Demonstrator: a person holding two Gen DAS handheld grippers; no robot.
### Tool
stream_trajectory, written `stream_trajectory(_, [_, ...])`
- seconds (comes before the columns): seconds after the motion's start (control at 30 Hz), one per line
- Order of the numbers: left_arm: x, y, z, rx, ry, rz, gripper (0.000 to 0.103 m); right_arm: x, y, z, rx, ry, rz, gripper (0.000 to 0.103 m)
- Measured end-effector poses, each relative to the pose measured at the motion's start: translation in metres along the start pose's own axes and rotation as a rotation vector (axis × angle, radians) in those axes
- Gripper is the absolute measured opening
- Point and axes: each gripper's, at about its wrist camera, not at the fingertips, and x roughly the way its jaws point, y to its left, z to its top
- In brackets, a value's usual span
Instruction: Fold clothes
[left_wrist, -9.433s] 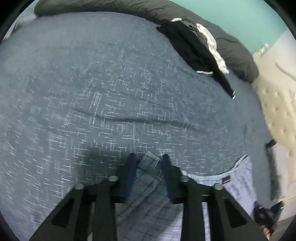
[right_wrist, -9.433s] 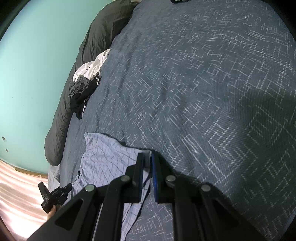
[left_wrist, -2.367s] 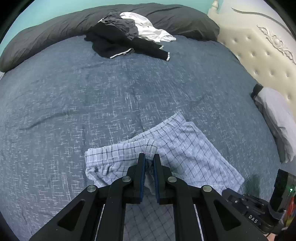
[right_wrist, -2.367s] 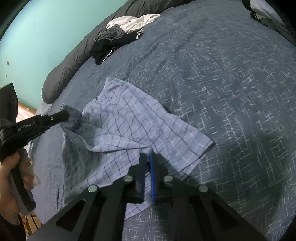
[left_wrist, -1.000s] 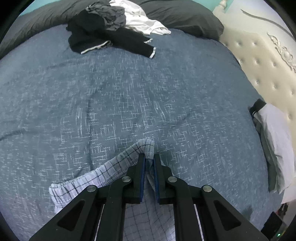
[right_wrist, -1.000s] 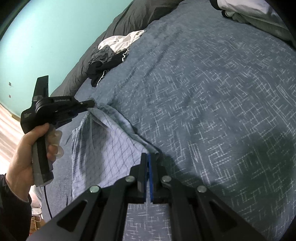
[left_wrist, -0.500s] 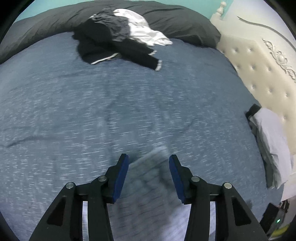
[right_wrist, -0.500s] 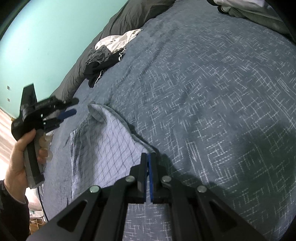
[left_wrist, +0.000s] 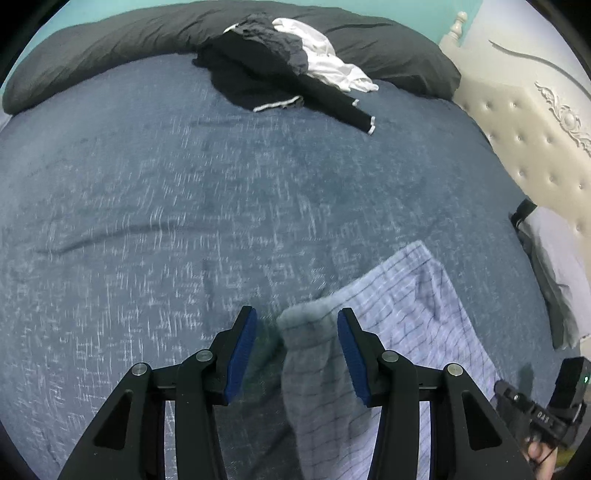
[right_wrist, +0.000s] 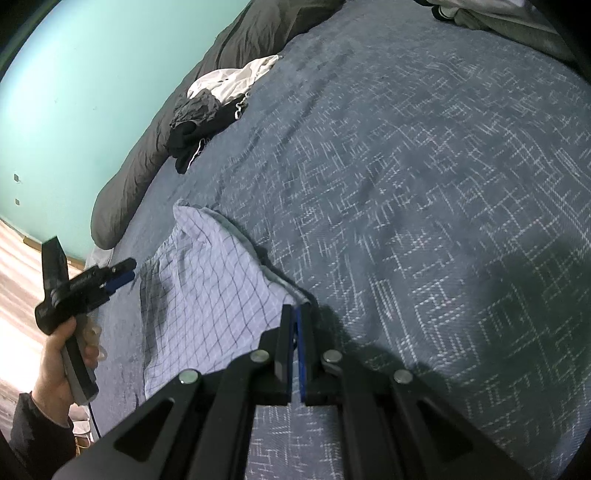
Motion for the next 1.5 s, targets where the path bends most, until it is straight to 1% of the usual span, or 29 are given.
stream_trajectory(0.17, [0.010,0.010,-0.007,-0.051,0.024,-0.053,0.049,0.000,0.000,0.000,0.001,-0.002,-0.002,0.002])
stream_trajectory(0.2, [0.012,0.013,-0.008,-0.061,0.029,-0.063,0.044,0.000,0.000,-0.001,0.002,-0.001,-0.003,0.002])
stream_trajectory(0.23, [0.014,0.015,-0.009,-0.071,0.034,-0.074,0.030,0.000,0.000,0.000,0.002,-0.001,-0.003,0.002])
stream_trajectory(0.27, [0.016,0.017,-0.011,-0.081,0.039,-0.085,0.025,0.000,0.000,0.000,0.003,0.000,-0.002,0.002])
stream_trajectory(0.3, [0.016,0.018,-0.011,-0.083,0.037,-0.080,0.024,0.000,0.000,0.000,0.005,0.001,-0.001,0.002])
stream_trajectory(0.33, [0.016,0.018,-0.011,-0.082,0.032,-0.077,0.019,0.000,0.000,0.000,0.005,0.002,0.000,0.002])
stream_trajectory(0.37, [0.015,0.018,-0.011,-0.082,0.028,-0.076,0.017,0.000,0.000,0.000,0.005,0.002,0.000,0.002])
stream_trajectory(0.53, [0.015,0.019,-0.009,-0.078,0.015,-0.066,0.014,0.000,0.000,0.000,0.006,0.001,-0.001,0.002])
stream_trajectory(0.73, [0.018,0.021,-0.005,-0.078,0.017,-0.051,0.014,0.000,-0.001,0.000,0.007,0.003,-0.011,0.002])
stream_trajectory(0.83, [0.018,0.019,-0.009,-0.080,0.029,-0.064,0.015,0.002,-0.002,-0.001,0.012,0.013,-0.003,0.002])
stream_trajectory(0.93, [0.012,0.018,-0.012,-0.069,0.008,-0.059,0.018,0.000,-0.006,-0.001,0.038,0.009,-0.011,0.003])
stream_trajectory(1.1, [-0.003,0.021,-0.020,-0.082,-0.031,-0.072,0.026,-0.007,-0.010,0.003,0.071,-0.012,-0.045,0.003])
stream_trajectory(1.17, [-0.010,0.024,-0.024,-0.102,-0.052,-0.080,0.033,-0.011,-0.011,0.006,0.075,-0.028,-0.043,0.003])
stream_trajectory(1.23, [-0.015,0.028,-0.031,-0.123,-0.068,-0.084,0.038,-0.016,-0.011,0.008,0.080,-0.051,-0.046,0.004])
stream_trajectory(1.33, [-0.019,0.034,-0.042,-0.147,-0.087,-0.092,0.039,-0.022,-0.011,0.011,0.079,-0.076,-0.047,0.005])
stream_trajectory(1.5, [-0.018,0.044,-0.062,-0.193,-0.111,-0.121,0.039,-0.018,-0.002,0.012,0.075,-0.077,-0.016,0.012])
